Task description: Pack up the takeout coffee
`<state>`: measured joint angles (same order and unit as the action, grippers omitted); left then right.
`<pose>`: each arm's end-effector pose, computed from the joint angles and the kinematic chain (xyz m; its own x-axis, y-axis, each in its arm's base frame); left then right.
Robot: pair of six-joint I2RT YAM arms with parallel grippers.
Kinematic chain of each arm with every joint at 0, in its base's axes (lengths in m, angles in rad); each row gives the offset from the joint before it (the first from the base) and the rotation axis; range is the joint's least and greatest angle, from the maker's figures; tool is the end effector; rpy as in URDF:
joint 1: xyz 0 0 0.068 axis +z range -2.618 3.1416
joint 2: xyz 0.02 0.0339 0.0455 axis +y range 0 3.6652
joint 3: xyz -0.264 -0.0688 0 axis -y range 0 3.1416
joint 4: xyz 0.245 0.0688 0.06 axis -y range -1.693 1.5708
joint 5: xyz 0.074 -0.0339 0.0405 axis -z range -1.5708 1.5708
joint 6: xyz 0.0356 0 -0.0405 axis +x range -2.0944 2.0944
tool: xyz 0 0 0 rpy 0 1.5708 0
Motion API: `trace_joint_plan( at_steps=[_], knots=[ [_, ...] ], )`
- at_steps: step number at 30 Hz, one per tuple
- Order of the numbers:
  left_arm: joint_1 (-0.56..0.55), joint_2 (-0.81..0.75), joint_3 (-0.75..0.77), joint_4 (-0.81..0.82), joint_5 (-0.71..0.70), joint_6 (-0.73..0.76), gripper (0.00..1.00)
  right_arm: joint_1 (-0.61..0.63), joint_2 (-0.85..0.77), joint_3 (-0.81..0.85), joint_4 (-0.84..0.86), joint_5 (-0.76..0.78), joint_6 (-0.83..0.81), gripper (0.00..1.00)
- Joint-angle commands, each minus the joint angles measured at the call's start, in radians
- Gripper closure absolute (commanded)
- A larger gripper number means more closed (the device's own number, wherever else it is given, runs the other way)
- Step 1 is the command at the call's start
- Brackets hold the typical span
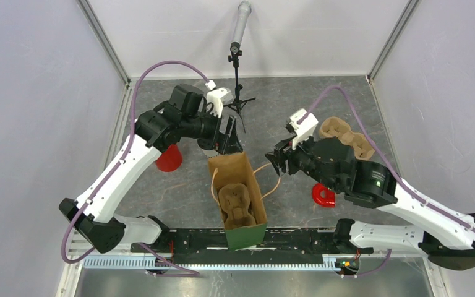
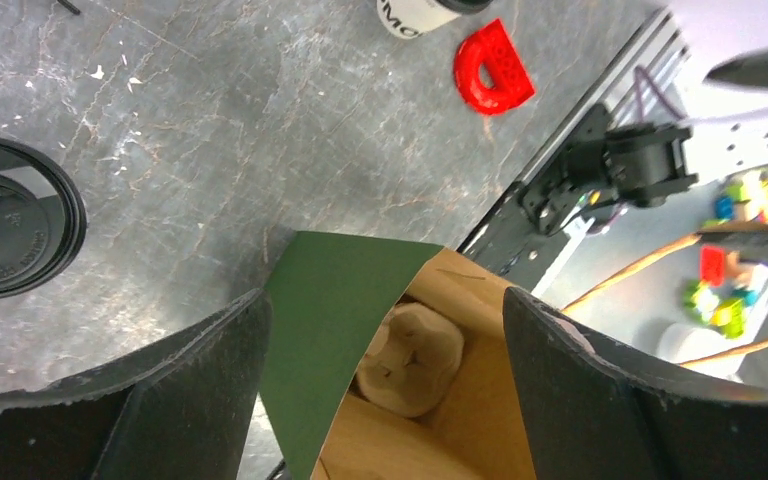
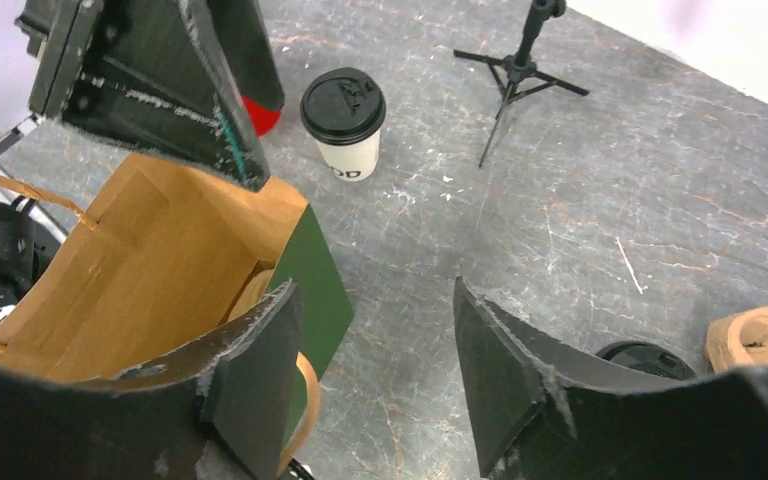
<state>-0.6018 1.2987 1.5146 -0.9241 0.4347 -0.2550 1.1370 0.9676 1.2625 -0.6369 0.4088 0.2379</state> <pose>0.2027 -0.1574 0.4097 -0.7149 0.2134 -0.6659 0.6168 0.6411 -0.4567 0.0917 0.1644 0.4238 -0.2961 -0.1248 -0.9470 -0.6230 0.7768 0.0925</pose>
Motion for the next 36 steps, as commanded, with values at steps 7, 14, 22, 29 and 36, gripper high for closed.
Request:
trace_joint_plan(
  at_steps=[7,14,22,29,36],
  knots=[
    [-0.055,0.000,0.024,-0.095,-0.108,0.343,0.12,0.005,-0.208,-0.145,0.218,0.149,0.024,0.18],
    [-0.056,0.059,0.026,-0.084,-0.014,0.372,0.19,0.004,-0.196,-0.113,0.174,0.199,0.027,0.02],
    [-0.056,0.093,0.029,-0.083,0.018,0.371,0.42,0.004,-0.178,-0.065,0.110,0.273,0.039,0.02],
    [-0.055,0.121,0.111,-0.025,-0.011,0.228,0.87,0.004,-0.147,-0.025,0.012,0.350,0.047,0.02],
    [-0.049,0.169,0.180,0.049,-0.112,-0.058,0.98,0.004,-0.086,0.058,-0.058,0.370,0.070,0.02]
  ],
)
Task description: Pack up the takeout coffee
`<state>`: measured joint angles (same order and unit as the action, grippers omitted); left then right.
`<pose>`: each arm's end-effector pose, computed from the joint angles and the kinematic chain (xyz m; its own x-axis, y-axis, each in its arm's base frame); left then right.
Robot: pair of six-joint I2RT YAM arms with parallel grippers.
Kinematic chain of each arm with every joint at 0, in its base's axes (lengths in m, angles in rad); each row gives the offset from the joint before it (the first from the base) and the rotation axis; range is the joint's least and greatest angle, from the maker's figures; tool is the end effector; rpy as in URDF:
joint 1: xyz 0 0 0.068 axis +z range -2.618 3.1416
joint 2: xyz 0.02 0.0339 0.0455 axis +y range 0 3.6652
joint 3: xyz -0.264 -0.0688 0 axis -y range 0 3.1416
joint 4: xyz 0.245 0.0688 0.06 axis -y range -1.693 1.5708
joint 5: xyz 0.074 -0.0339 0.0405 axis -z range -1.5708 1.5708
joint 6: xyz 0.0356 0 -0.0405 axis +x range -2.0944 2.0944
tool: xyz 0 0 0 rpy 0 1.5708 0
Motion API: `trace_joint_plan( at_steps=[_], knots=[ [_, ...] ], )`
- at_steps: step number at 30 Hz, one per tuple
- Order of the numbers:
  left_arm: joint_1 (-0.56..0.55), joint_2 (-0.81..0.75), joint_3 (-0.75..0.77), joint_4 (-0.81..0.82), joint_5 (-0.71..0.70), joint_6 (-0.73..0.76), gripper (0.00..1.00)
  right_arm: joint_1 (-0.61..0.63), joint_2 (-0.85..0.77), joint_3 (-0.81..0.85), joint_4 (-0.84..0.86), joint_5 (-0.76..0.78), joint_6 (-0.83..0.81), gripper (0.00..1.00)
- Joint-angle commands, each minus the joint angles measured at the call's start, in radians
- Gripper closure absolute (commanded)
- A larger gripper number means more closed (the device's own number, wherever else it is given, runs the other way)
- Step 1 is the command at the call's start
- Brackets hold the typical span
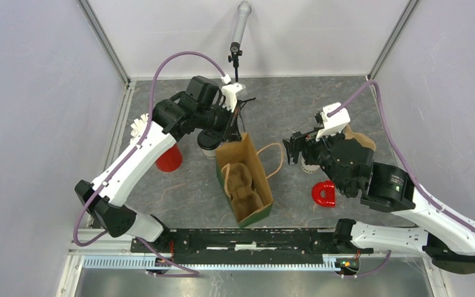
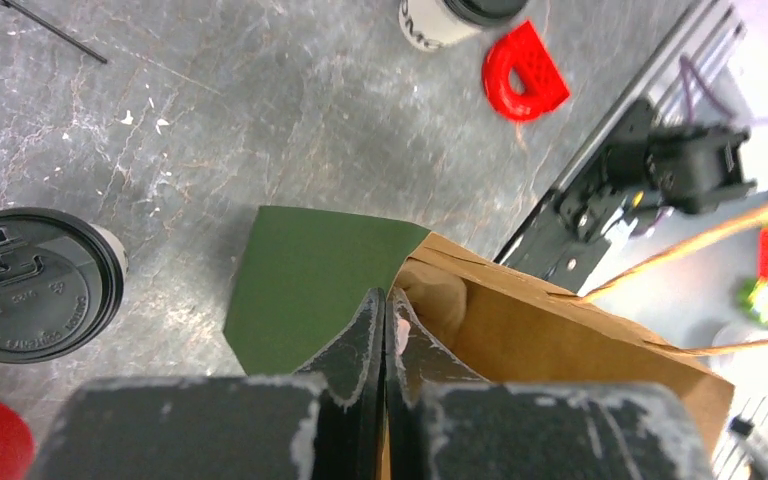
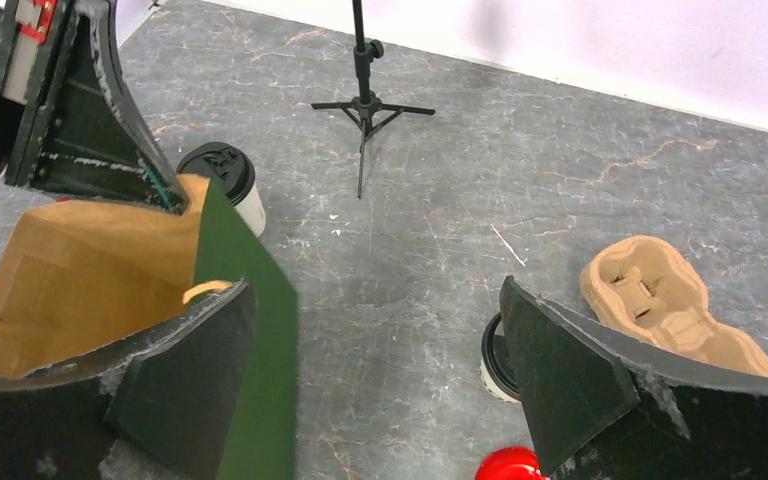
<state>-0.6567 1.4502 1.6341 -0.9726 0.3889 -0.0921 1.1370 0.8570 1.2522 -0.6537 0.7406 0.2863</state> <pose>0.2242 -0.1899 0.4035 -0.6309 0.3789 -0.6770 0.7216 0.6071 -0.3327 0.0836 0.1234 0.4371 -0.2148 0.0322 -0.9761 -0.3491 0.9309 0.1076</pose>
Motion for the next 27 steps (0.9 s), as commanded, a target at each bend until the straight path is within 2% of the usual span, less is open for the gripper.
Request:
trace_joint_plan(
  at_steps=[1,7,13,16,22,27],
  knots=[
    [0.009,0.017,0.057,0.116,-0.077,-0.260,0.98,0.004,0.031,0.078,-0.049,0.039,0.023,0.02],
    [0.025,0.013,0.020,0.154,-0.158,-0.499,0.98,0.004,0.055,0.129,-0.101,0.061,0.039,0.02],
    [0.028,-0.021,-0.033,0.140,-0.238,-0.589,0.97,0.004,0.054,0.145,-0.163,0.082,0.100,0.02],
    [0.028,-0.054,-0.074,0.133,-0.244,-0.623,0.91,0.003,0.058,0.147,-0.203,0.075,0.142,0.02],
    [0.026,-0.149,-0.149,0.118,-0.223,-0.669,0.70,0.003,0.130,0.200,-0.372,0.010,0.275,0.02],
    [0.026,-0.165,-0.147,0.037,-0.233,-0.582,0.56,0.002,0.137,0.170,-0.446,-0.050,0.412,0.15]
  ],
)
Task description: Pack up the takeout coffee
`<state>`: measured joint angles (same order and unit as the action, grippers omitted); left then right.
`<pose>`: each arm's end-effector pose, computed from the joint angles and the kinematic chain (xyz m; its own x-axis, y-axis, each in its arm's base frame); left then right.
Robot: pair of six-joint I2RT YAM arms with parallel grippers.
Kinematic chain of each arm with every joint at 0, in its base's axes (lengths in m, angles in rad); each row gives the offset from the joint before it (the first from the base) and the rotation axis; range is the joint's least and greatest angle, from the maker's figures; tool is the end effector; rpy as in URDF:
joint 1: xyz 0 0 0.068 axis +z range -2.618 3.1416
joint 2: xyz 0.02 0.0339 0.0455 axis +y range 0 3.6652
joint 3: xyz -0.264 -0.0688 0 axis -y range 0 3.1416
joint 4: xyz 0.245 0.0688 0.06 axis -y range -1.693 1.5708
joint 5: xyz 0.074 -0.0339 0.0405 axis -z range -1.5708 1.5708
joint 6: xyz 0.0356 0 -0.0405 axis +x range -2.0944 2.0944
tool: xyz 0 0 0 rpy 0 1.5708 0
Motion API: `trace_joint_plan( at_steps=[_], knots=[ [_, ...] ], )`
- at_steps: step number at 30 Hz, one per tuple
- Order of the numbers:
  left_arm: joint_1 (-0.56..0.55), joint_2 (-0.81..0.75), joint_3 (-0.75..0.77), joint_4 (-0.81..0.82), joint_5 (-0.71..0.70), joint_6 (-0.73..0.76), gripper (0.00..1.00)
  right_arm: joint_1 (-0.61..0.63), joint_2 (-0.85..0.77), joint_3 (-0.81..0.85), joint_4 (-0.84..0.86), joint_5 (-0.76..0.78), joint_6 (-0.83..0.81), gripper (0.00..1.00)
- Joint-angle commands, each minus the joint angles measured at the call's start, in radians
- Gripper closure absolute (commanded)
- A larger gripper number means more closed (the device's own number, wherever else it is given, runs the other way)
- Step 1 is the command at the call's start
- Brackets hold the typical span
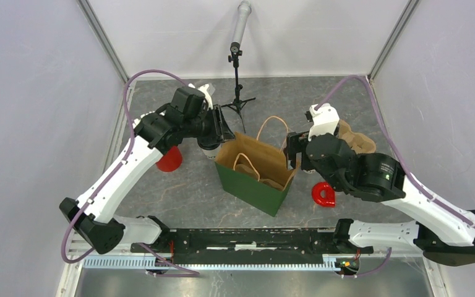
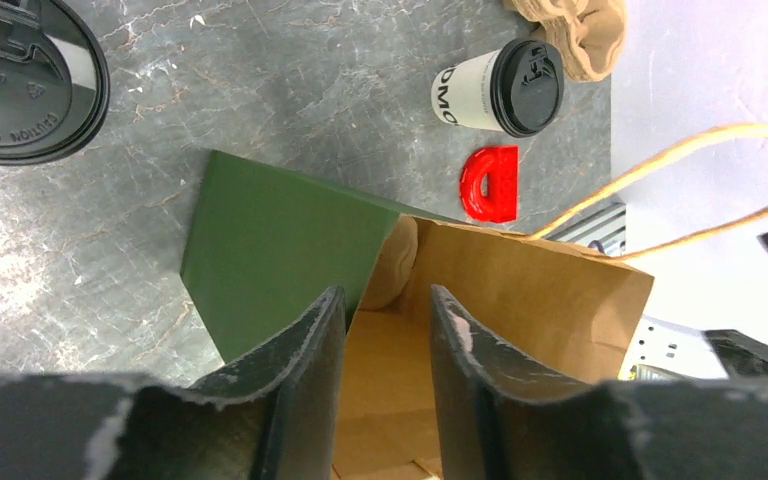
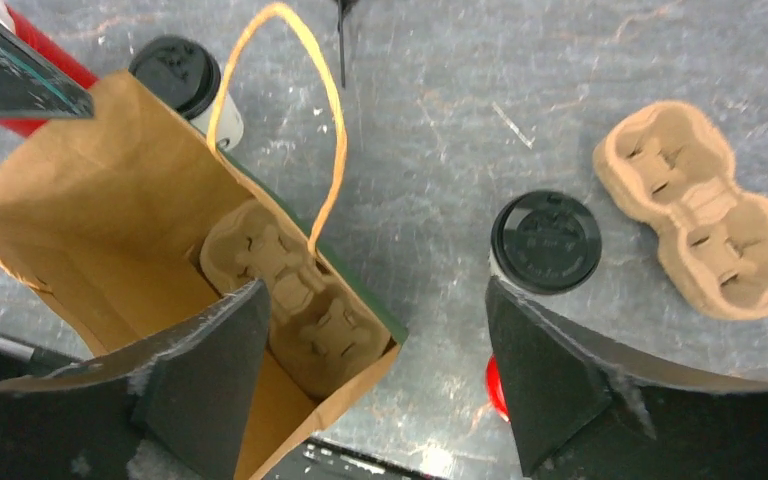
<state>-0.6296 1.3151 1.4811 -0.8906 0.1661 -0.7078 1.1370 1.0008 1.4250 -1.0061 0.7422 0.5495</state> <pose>0.2121 -0.1618 0.3963 -0.8497 -0.1743 -0.4977 0.1689 0.8040 -0.5701 0.0890 0.1349 0.4362 -0.4223 0.0041 -0.9064 -0.2472 0.9616 0.1195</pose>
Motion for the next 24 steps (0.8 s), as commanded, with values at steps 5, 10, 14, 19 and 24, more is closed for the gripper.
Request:
trace_joint_plan(
  at_steps=[5,10,14,19,24],
  knots=[
    [-0.001,0.019,0.079,-0.129,-0.045,0.183,0.48,0.002,-0.025,-0.064,-0.110,-0.072,0.258,0.34],
    [0.000,0.091,0.162,-0.200,-0.024,0.285,0.44,-0.002,-0.008,-0.082,-0.073,-0.089,0.298,0.54],
    [0.001,0.117,0.183,-0.212,0.005,0.312,0.43,-0.009,0.013,-0.111,-0.078,-0.127,0.361,0.73],
    [0.000,0.140,0.201,-0.257,0.030,0.331,0.53,-0.012,0.034,-0.119,-0.133,-0.131,0.427,0.67],
    [0.001,0.138,0.210,-0.245,0.042,0.324,0.80,-0.014,0.057,-0.101,-0.119,-0.133,0.414,0.63]
  ],
)
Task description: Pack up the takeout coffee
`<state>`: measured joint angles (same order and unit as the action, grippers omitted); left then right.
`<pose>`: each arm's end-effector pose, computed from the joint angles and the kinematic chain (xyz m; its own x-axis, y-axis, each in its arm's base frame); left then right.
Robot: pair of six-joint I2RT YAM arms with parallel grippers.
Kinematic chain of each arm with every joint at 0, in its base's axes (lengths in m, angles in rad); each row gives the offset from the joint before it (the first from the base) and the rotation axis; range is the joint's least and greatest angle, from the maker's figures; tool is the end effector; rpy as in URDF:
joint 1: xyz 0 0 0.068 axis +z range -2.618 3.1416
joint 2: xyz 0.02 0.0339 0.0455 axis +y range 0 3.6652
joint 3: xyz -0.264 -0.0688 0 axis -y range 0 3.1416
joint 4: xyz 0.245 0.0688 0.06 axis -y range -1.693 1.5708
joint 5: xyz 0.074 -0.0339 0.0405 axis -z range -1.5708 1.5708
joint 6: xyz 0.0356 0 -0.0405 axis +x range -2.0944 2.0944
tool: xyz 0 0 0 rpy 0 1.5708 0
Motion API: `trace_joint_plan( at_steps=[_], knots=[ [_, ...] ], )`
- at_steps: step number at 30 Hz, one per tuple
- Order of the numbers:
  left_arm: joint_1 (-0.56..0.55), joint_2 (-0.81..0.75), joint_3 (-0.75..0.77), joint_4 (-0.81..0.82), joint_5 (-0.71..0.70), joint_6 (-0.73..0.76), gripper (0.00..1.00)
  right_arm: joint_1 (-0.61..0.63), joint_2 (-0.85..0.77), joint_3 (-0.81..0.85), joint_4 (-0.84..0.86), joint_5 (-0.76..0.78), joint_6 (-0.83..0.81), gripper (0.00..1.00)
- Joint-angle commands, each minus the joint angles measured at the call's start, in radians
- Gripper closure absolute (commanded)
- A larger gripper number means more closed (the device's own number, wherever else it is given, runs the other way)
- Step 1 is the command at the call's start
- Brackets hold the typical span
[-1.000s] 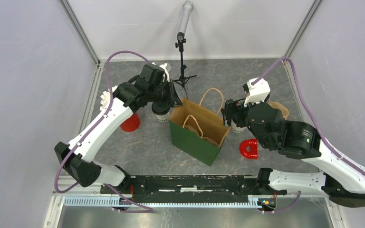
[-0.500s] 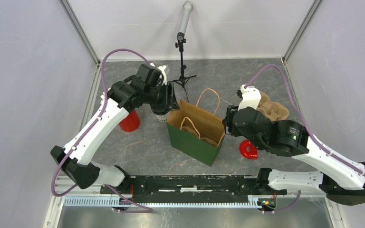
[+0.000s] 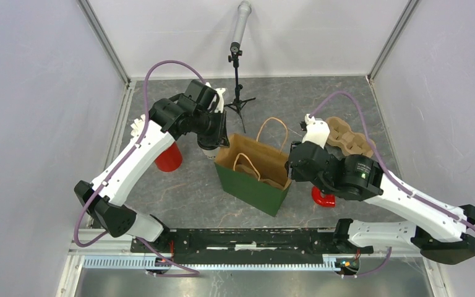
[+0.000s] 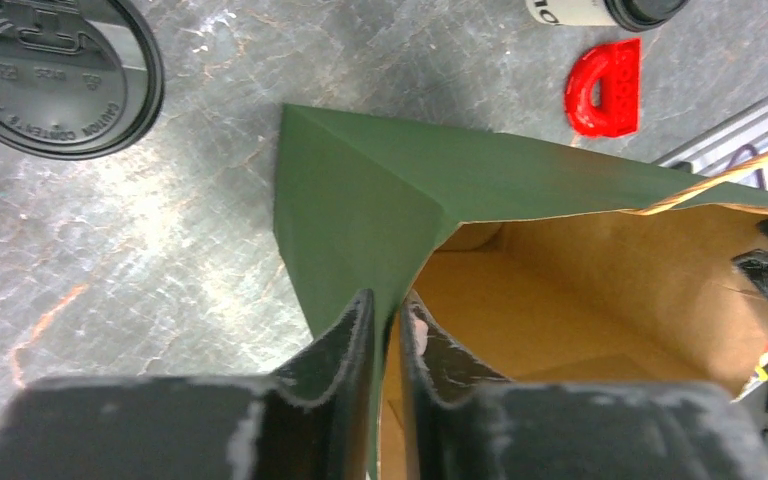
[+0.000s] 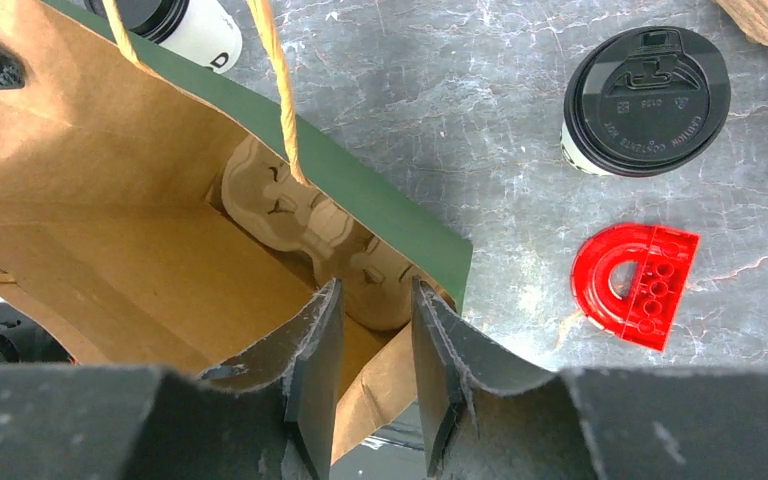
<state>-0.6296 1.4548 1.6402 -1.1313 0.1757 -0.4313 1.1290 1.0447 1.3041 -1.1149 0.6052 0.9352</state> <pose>0.2251 -0.1717 0.3914 -0.8724 0.1263 -0.4722 0.3277 0.8679 -0.3733 0.0938 0.1510 0.3847 -0.6615 0.1493 -0.7350 -0.0869 0.9581 0.2728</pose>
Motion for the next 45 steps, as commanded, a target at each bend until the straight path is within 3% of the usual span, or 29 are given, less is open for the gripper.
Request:
trace_joint_plan(
  at_steps=[1,3,8,11,15,22,29,36,41,45],
  knots=[
    [0.001,-0.001,0.049,0.005,0.045,0.041,0.86,-0.006,0.020,0.040,-0.008,0.011,0.018,0.63],
    [0.000,-0.001,0.042,0.026,0.070,0.015,0.96,-0.008,0.037,0.117,-0.007,0.029,-0.008,0.59],
    [0.003,-0.042,-0.025,0.138,0.069,-0.112,0.98,-0.029,0.122,0.320,-0.115,0.064,-0.056,0.47],
    [0.010,-0.076,-0.078,0.225,0.055,-0.198,0.98,-0.050,0.118,0.293,-0.130,0.049,-0.062,0.43],
    [0.014,-0.102,-0.107,0.266,-0.038,-0.229,0.98,-0.081,0.090,0.252,-0.090,0.032,-0.086,0.43],
    [0.037,-0.165,-0.188,0.380,-0.083,-0.319,0.98,-0.148,0.099,0.257,-0.067,-0.033,-0.155,0.46],
    [0.037,-0.193,-0.248,0.423,-0.065,-0.364,0.98,-0.150,0.082,0.155,0.027,-0.102,-0.151,0.50],
    [0.037,-0.207,-0.252,0.435,-0.067,-0.355,0.98,-0.158,0.073,0.071,0.084,-0.062,-0.171,0.57],
    [0.037,-0.210,-0.262,0.442,-0.048,-0.366,0.98,-0.188,0.076,0.034,0.127,-0.051,-0.201,0.66],
    [0.038,-0.215,-0.266,0.449,-0.041,-0.367,0.98,-0.217,0.087,0.032,0.158,-0.053,-0.247,0.83]
  ],
)
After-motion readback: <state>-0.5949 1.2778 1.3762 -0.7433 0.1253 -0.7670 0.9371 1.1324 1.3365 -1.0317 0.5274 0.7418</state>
